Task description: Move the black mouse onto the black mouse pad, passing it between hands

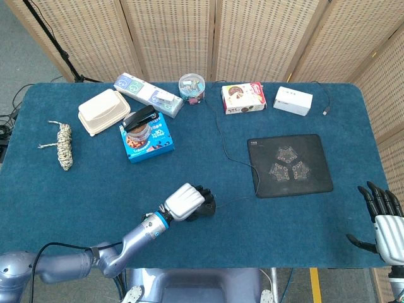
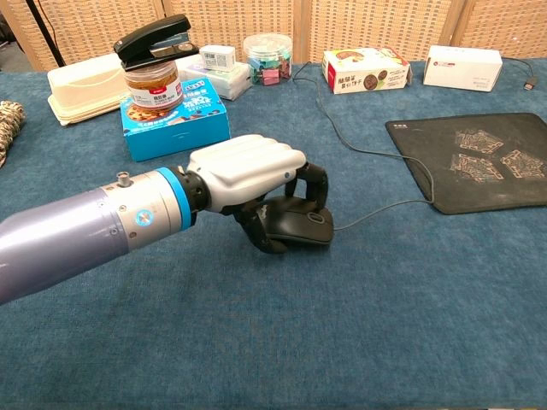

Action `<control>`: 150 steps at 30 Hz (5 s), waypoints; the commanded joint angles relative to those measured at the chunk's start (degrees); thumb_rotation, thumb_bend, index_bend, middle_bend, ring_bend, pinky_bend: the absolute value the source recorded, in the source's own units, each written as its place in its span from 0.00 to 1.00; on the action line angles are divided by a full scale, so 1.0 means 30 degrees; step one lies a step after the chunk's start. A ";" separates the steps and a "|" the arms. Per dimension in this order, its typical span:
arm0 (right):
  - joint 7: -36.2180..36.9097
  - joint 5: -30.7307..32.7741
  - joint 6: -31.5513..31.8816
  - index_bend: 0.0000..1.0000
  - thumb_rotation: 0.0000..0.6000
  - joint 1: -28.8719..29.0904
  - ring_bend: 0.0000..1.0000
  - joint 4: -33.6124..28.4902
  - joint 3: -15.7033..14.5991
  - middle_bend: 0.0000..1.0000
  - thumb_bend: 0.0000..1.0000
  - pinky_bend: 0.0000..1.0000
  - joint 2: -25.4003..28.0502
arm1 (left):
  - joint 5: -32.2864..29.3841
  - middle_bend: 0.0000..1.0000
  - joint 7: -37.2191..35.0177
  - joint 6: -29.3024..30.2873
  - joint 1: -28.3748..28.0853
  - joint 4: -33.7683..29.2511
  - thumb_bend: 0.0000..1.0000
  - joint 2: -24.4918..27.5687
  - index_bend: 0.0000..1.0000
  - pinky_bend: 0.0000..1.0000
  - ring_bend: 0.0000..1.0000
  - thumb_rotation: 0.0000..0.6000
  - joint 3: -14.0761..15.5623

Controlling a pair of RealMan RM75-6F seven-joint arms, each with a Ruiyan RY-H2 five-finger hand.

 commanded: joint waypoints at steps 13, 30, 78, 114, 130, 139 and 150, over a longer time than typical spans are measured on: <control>-0.0071 -0.0095 -0.0062 0.00 1.00 0.0005 0.00 0.0003 -0.0095 0.00 0.00 0.00 -0.0023 | -0.0225 0.00 -0.0102 0.1594 0.0546 -0.3744 0.03 0.2946 0.00 0.23 0.00 1.00 0.0545; -0.0984 -0.0623 -0.2601 0.00 1.00 0.1678 0.00 -0.0432 -0.0207 0.00 0.00 0.00 -0.0954 | 0.1793 0.00 -0.2394 0.7779 0.5677 -0.7712 0.01 1.3223 0.00 0.00 0.00 1.00 0.3248; -1.3361 1.0717 -0.8073 0.23 1.00 1.1709 0.15 0.3259 0.3986 0.20 0.00 0.25 -1.7591 | 0.1641 0.00 -1.0066 1.3945 1.1371 -0.4716 0.01 1.5600 0.00 0.00 0.00 1.00 0.3063; -1.2144 0.9890 -0.6832 0.50 1.00 1.2696 0.38 0.3641 0.4336 0.47 0.39 0.36 -1.7068 | 0.1751 0.00 -0.9826 1.3405 1.1605 -0.4771 0.01 1.5524 0.00 0.00 0.00 1.00 0.2627; -1.2197 0.8674 -0.8961 0.52 1.00 1.3172 0.38 0.3772 0.4723 0.49 0.39 0.37 -0.9139 | 0.1645 0.00 -0.9126 1.2885 1.1575 -0.4903 0.01 1.5344 0.00 0.00 0.00 1.00 0.2591; -0.9752 0.8197 -1.0007 0.52 1.00 1.2255 0.38 0.4194 0.3414 0.49 0.44 0.38 -0.6964 | 0.1522 0.00 -0.8202 1.2470 1.1471 -0.5179 0.01 1.5112 0.00 0.00 0.00 1.00 0.2567; -0.7310 0.6930 -1.0325 0.52 1.00 1.1308 0.38 0.6141 0.1799 0.49 0.44 0.38 -0.7092 | 0.1403 0.00 -0.7974 1.2301 1.1467 -0.5186 0.01 1.5036 0.00 0.00 0.00 1.00 0.2522</control>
